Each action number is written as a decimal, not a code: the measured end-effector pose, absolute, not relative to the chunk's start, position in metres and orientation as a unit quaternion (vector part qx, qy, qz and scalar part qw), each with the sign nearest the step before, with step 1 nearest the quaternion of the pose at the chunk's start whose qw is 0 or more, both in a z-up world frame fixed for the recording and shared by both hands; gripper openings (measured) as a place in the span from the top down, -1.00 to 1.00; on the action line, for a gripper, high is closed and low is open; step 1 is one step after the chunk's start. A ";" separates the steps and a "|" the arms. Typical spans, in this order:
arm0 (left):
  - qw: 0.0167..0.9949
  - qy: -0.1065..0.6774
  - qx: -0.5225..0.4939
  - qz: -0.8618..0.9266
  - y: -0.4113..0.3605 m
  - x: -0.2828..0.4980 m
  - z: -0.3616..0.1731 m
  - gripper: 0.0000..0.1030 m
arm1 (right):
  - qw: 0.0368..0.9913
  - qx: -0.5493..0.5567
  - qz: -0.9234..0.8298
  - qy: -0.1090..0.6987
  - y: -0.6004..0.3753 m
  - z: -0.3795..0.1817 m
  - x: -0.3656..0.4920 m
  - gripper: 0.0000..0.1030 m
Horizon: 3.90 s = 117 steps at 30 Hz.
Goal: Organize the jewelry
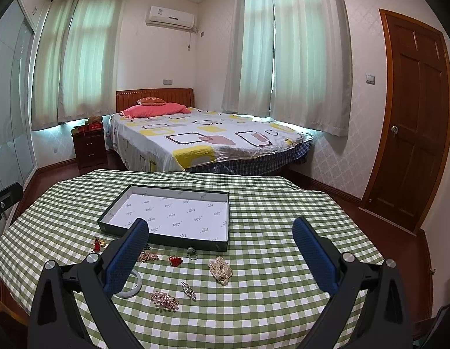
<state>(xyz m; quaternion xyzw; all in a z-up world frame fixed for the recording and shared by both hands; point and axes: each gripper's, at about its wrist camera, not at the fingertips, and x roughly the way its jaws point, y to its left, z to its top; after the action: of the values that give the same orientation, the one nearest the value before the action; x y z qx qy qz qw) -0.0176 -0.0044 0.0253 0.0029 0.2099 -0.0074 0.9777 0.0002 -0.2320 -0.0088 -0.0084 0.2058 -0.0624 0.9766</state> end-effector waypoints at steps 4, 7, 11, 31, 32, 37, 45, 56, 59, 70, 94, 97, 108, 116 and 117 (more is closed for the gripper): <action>0.978 0.210 0.003 -0.007 -0.004 -0.018 0.024 -0.93 | 0.977 -0.008 -0.063 0.205 -0.231 -0.010 -0.001 -0.88; 0.978 0.209 0.003 -0.007 -0.005 -0.018 0.024 -0.93 | 0.977 -0.008 -0.063 0.205 -0.232 -0.010 0.000 -0.88; 0.978 0.209 0.002 -0.007 -0.005 -0.019 0.024 -0.93 | 0.977 -0.009 -0.062 0.205 -0.231 -0.011 -0.001 -0.88; 0.978 0.211 0.001 -0.008 -0.005 -0.019 0.023 -0.93 | 0.977 -0.008 -0.062 0.204 -0.230 -0.013 -0.002 -0.88; 0.978 0.210 0.002 -0.008 -0.004 -0.019 0.023 -0.93 | 0.977 -0.008 -0.061 0.204 -0.230 -0.013 -0.002 -0.88; 0.978 0.211 0.002 -0.008 -0.004 -0.019 0.023 -0.93 | 0.977 -0.009 -0.062 0.204 -0.230 -0.013 -0.002 -0.88; 0.977 0.213 0.000 -0.009 -0.005 -0.020 0.020 -0.93 | 0.977 -0.008 -0.059 0.205 -0.229 -0.015 -0.002 -0.88; 0.975 0.223 -0.001 -0.008 -0.004 -0.016 0.016 -0.93 | 0.976 -0.005 -0.056 0.212 -0.231 -0.021 0.001 -0.88; 0.975 0.222 -0.002 -0.010 -0.003 -0.014 0.016 -0.93 | 0.975 -0.005 -0.055 0.214 -0.232 -0.023 0.003 -0.88; 0.958 0.286 -0.015 -0.018 0.014 0.027 -0.040 -0.92 | 0.971 0.013 -0.040 0.235 -0.248 -0.061 0.025 -0.88; 0.891 0.451 0.007 -0.052 -0.004 0.121 -0.173 -0.06 | 0.918 0.038 0.007 0.395 -0.256 -0.181 0.092 -0.15; 0.890 0.451 0.013 -0.063 -0.008 0.124 -0.175 0.05 | 0.917 0.040 0.014 0.396 -0.256 -0.181 0.093 -0.05; 0.895 0.439 0.016 -0.070 -0.010 0.120 -0.175 0.55 | 0.912 0.020 0.063 0.404 -0.236 -0.184 0.099 0.23; 0.899 0.432 0.014 -0.069 -0.009 0.115 -0.176 0.55 | 0.905 0.006 0.077 0.419 -0.229 -0.191 0.101 0.69; 0.900 0.430 0.013 -0.067 -0.009 0.115 -0.176 0.50 | 0.905 0.006 0.077 0.419 -0.228 -0.191 0.101 0.70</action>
<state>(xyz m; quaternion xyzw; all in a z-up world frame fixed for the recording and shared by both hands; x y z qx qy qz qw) 0.1146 -0.0089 -0.1760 0.0128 0.4303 -0.0667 0.9001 0.1010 -0.2284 -0.1906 0.0062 0.4191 0.0770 0.9046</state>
